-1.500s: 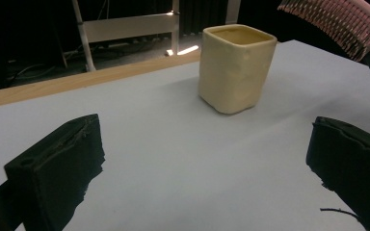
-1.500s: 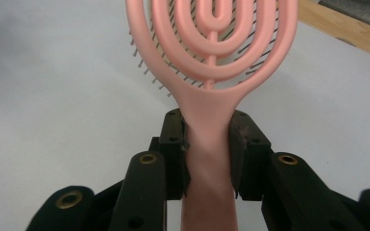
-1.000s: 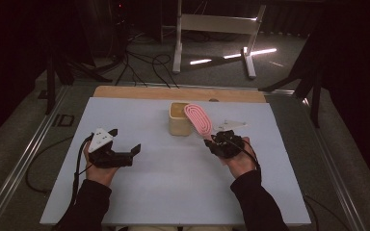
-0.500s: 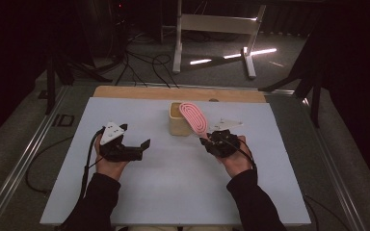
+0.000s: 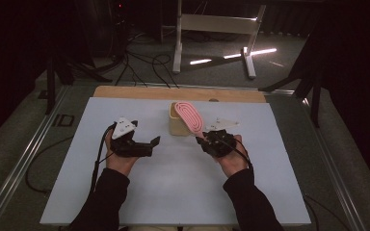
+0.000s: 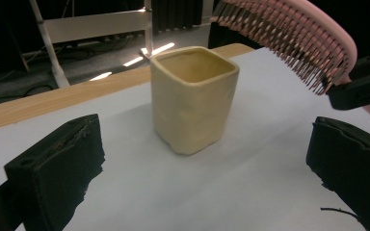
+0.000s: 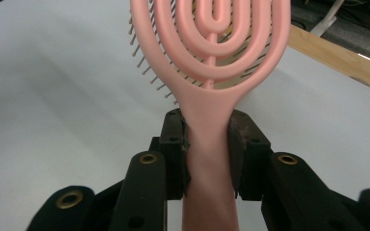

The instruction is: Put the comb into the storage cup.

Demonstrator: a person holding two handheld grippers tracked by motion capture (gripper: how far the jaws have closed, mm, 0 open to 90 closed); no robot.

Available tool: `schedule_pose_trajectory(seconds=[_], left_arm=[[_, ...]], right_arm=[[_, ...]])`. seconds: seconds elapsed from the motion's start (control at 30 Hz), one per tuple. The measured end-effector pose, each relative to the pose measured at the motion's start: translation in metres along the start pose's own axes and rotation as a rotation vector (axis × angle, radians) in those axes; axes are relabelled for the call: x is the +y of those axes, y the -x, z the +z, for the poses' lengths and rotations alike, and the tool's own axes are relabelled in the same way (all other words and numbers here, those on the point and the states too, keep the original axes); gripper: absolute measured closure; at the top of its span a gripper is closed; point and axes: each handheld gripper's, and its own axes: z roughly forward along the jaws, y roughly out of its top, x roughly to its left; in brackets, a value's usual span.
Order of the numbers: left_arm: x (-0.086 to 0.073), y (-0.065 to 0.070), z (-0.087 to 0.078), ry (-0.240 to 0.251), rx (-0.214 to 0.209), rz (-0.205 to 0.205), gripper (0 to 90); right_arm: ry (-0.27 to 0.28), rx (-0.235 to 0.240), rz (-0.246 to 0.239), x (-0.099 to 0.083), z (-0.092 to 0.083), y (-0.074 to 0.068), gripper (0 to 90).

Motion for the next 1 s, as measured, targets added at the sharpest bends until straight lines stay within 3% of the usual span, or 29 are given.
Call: schedule_pose_trajectory(seconds=[0.27, 0.53, 1.0], left_arm=[[0.011, 0.016, 0.018, 0.011, -0.053, -0.026, 0.2], [0.023, 0.034, 0.037, 0.006, -0.082, -0.016, 0.3], [0.033, 0.043, 0.063, -0.015, -0.116, -0.106, 2.5]], right_arm=[[0.019, 0.009, -0.016, 0.004, 0.003, -0.007, 70.9], [0.029, 0.012, -0.031, 0.007, 0.005, -0.013, 71.0], [0.047, 0.009, -0.074, 0.01, 0.007, -0.024, 71.1]])
